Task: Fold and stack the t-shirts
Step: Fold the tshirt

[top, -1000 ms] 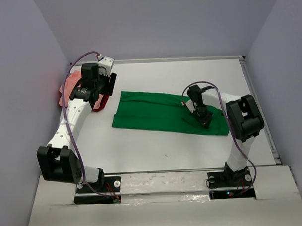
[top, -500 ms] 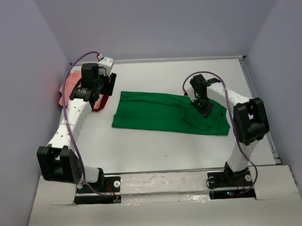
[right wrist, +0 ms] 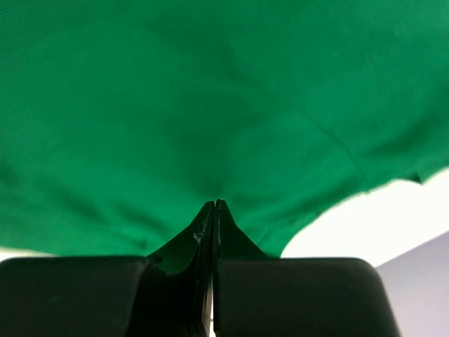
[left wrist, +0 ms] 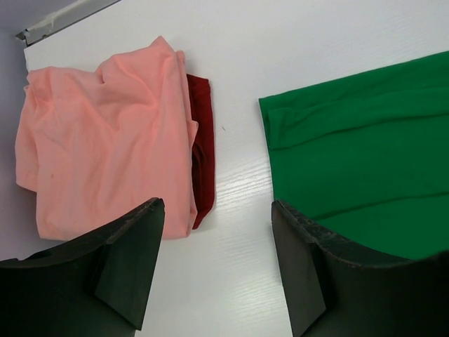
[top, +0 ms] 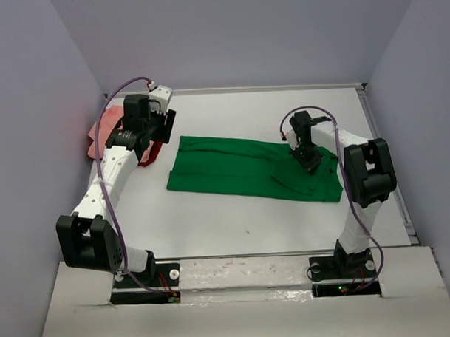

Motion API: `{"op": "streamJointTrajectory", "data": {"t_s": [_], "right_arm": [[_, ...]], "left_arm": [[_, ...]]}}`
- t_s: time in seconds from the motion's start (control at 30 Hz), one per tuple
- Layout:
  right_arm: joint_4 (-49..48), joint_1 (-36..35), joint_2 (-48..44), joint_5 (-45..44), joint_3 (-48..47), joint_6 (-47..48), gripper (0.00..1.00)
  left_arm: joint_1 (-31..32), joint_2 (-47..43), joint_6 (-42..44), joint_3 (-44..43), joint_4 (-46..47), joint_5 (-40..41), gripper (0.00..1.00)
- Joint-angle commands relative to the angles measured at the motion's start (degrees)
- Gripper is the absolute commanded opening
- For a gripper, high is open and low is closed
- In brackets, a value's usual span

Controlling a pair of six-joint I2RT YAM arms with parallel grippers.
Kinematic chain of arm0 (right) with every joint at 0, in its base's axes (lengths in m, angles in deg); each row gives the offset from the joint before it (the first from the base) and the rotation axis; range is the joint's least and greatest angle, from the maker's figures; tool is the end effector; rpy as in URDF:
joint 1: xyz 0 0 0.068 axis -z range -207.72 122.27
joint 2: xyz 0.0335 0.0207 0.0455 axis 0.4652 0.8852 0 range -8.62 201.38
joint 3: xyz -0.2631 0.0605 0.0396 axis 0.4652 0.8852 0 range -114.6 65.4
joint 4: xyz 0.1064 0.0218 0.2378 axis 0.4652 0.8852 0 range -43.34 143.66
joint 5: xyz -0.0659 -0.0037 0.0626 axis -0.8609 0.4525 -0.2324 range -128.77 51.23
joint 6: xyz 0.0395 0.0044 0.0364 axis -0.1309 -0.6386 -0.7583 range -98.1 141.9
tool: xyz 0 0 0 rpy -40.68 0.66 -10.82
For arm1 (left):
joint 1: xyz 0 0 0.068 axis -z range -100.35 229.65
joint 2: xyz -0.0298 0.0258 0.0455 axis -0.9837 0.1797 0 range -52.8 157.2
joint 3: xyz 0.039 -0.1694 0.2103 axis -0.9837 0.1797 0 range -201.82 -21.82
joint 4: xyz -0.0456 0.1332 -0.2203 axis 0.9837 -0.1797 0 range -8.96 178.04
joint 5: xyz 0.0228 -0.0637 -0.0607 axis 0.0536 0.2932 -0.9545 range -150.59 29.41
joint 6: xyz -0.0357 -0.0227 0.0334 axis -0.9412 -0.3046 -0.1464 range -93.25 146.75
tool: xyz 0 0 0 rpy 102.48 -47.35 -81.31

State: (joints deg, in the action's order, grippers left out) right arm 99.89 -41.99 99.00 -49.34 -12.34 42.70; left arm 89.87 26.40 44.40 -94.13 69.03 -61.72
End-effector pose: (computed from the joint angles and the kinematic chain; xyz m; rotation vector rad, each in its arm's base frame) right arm 0.3461 0.0812 0.1869 -0.8935 2.8835 -0.2892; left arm 0.3144 -0.0573 0.3552 0.4995 1.9607 0.0621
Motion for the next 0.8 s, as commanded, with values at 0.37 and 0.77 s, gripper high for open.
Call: {"op": "streamJointTrajectory", "data": {"t_s": [0.37, 0.77], "right_arm": [[-5.07, 6.08, 11.56, -2.79, -5.67, 1.44, 0.0], [-0.51, 7.14, 24.3, -0.51, -28.16, 3.46, 0.0]], "left_arm": [[0.94, 2.1, 0.19, -0.28, 1.43, 0.51, 0.73], [1.47, 5.26, 0.19, -0.63, 1.52, 2.62, 0.73]]}}
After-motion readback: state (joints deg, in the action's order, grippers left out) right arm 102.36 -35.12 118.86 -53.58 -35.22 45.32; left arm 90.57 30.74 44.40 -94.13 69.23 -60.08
